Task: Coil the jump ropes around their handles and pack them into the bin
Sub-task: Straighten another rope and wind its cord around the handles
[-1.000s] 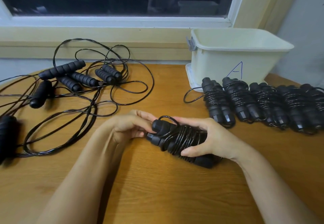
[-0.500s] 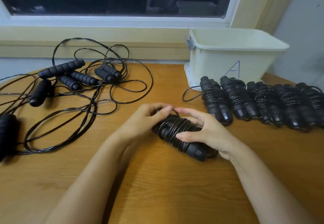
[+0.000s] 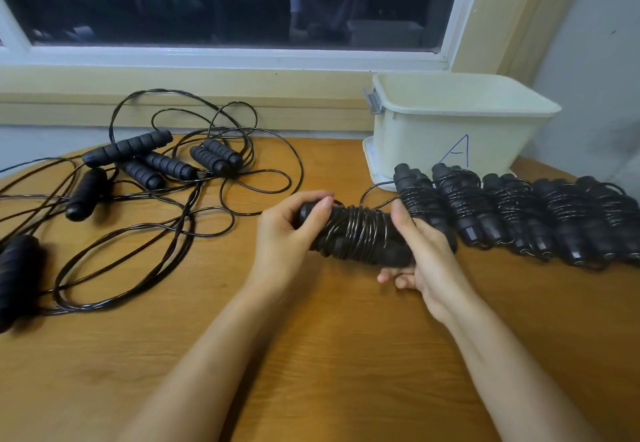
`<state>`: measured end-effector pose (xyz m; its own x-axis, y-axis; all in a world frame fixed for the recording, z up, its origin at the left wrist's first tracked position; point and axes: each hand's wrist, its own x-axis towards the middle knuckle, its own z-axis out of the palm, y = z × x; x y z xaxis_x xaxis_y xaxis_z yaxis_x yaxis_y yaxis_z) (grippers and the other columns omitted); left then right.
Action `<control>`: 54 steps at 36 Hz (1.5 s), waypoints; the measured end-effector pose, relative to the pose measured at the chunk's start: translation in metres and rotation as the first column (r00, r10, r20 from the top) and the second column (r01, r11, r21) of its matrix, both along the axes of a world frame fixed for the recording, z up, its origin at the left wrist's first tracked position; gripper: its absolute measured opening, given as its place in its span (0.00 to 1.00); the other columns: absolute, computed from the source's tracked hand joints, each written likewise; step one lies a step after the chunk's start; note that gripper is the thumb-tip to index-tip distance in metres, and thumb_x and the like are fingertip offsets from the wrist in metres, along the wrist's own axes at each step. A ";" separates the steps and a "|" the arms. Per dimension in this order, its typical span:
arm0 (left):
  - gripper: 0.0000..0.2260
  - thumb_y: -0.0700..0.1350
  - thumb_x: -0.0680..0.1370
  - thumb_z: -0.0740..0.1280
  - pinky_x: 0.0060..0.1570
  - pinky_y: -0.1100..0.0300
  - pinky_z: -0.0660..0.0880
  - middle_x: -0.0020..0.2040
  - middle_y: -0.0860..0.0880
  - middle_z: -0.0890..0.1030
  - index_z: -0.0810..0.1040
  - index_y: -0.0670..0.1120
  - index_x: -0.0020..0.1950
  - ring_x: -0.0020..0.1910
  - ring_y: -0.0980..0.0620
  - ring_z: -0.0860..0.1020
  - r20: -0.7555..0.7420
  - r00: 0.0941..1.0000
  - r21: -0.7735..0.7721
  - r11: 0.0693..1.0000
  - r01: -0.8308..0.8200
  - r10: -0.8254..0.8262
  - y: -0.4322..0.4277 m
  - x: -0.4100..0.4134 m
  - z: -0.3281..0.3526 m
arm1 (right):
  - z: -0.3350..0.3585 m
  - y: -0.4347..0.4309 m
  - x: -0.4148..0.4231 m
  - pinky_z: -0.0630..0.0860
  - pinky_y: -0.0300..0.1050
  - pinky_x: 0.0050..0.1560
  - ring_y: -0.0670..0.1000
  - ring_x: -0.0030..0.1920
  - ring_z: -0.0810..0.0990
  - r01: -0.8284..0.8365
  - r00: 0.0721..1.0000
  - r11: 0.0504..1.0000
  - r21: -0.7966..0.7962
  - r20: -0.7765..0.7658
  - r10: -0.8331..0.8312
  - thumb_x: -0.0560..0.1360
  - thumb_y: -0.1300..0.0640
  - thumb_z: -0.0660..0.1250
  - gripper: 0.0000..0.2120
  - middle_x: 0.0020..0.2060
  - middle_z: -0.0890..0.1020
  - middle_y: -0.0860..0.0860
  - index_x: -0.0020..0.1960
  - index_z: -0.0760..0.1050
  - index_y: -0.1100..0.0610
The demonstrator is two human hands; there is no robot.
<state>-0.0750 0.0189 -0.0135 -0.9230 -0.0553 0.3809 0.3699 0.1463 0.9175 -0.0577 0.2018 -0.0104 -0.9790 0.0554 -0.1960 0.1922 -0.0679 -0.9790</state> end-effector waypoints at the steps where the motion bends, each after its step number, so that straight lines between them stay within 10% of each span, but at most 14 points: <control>1: 0.07 0.42 0.79 0.66 0.42 0.65 0.79 0.44 0.54 0.85 0.83 0.46 0.54 0.45 0.57 0.83 0.016 1.000 0.006 1.000 0.019 -0.019 0.001 0.000 0.000 | 0.000 0.000 0.000 0.66 0.38 0.21 0.55 0.26 0.79 0.007 1.000 1.000 0.009 -0.011 -0.007 0.68 0.33 0.68 0.31 0.43 0.86 0.54 0.58 0.76 0.57; 7: 0.19 0.57 0.77 0.61 0.48 0.53 0.80 0.40 0.44 0.85 0.83 0.44 0.48 0.40 0.47 0.83 0.331 0.931 0.077 0.988 0.136 -0.153 -0.006 -0.005 -0.003 | 0.000 -0.004 0.003 0.68 0.41 0.19 0.62 0.29 0.77 0.144 0.946 0.987 0.073 -0.302 -0.116 0.68 0.43 0.72 0.19 0.39 0.83 0.50 0.49 0.74 0.56; 14: 0.19 0.53 0.83 0.58 0.32 0.62 0.77 0.34 0.46 0.82 0.78 0.41 0.43 0.33 0.53 0.81 0.607 0.722 0.279 0.940 0.198 -0.332 -0.012 -0.003 0.003 | 0.001 0.000 0.009 0.70 0.56 0.19 0.63 0.25 0.75 0.116 0.825 0.953 0.279 -0.561 0.064 0.66 0.42 0.71 0.20 0.37 0.82 0.52 0.48 0.71 0.55; 22: 0.26 0.57 0.80 0.57 0.59 0.55 0.78 0.59 0.36 0.81 0.78 0.36 0.62 0.57 0.44 0.80 0.507 0.652 0.533 0.800 0.277 -0.564 -0.008 -0.005 0.004 | -0.006 -0.001 0.002 0.68 0.41 0.18 0.49 0.30 0.76 0.196 0.862 0.972 0.130 -0.496 -0.107 0.71 0.45 0.69 0.11 0.35 0.80 0.43 0.46 0.71 0.50; 36: 0.26 0.58 0.71 0.67 0.48 0.55 0.80 0.53 0.45 0.84 0.75 0.52 0.67 0.52 0.46 0.84 0.382 0.882 0.341 0.929 0.142 -0.275 0.001 -0.004 -0.002 | -0.019 -0.014 0.003 0.69 0.41 0.22 0.51 0.34 0.78 0.196 0.917 0.981 -0.003 -0.355 -0.184 0.77 0.48 0.67 0.06 0.44 0.81 0.48 0.49 0.72 0.48; 41: 0.22 0.57 0.80 0.58 0.55 0.47 0.80 0.62 0.40 0.81 0.74 0.45 0.67 0.62 0.43 0.80 0.359 0.819 0.746 0.665 0.036 -0.447 -0.003 -0.008 0.005 | -0.013 -0.018 0.004 0.73 0.43 0.23 0.55 0.27 0.80 0.098 0.973 0.987 -0.129 -0.197 -0.122 0.80 0.47 0.62 0.12 0.42 0.85 0.52 0.54 0.70 0.56; 43: 0.18 0.53 0.83 0.56 0.55 0.47 0.79 0.61 0.39 0.81 0.75 0.45 0.65 0.59 0.43 0.81 0.388 0.800 0.759 0.651 0.004 -0.457 -0.008 -0.011 0.006 | -0.015 -0.017 0.003 0.80 0.53 0.31 0.53 0.34 0.83 0.124 0.968 0.990 0.070 -0.226 -0.106 0.79 0.40 0.61 0.17 0.46 0.84 0.50 0.57 0.72 0.54; 49: 0.16 0.52 0.85 0.56 0.47 0.48 0.83 0.55 0.40 0.84 0.78 0.44 0.60 0.52 0.44 0.84 0.446 0.791 0.702 0.712 -0.018 -0.420 -0.016 -0.012 0.009 | -0.011 -0.007 0.004 0.66 0.44 0.62 0.51 0.67 0.66 0.442 0.734 0.493 0.750 -0.618 0.282 0.73 0.33 0.58 0.38 0.68 0.72 0.52 0.75 0.64 0.56; 54: 0.24 0.59 0.83 0.53 0.51 0.46 0.81 0.59 0.38 0.82 0.75 0.41 0.65 0.58 0.41 0.82 0.464 0.734 0.684 0.727 0.060 -0.496 -0.012 -0.010 0.004 | -0.016 -0.014 0.009 0.74 0.39 0.44 0.50 0.62 0.76 0.331 0.719 0.191 0.924 -0.378 0.584 0.68 0.33 0.67 0.47 0.71 0.68 0.49 0.80 0.50 0.44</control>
<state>-0.0850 0.0069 -0.0096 -0.9382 0.2374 -0.2517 -0.3411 -0.5122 0.7882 -0.0483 0.1881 -0.0262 -0.8051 -0.4060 0.4324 -0.4831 0.8718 -0.0809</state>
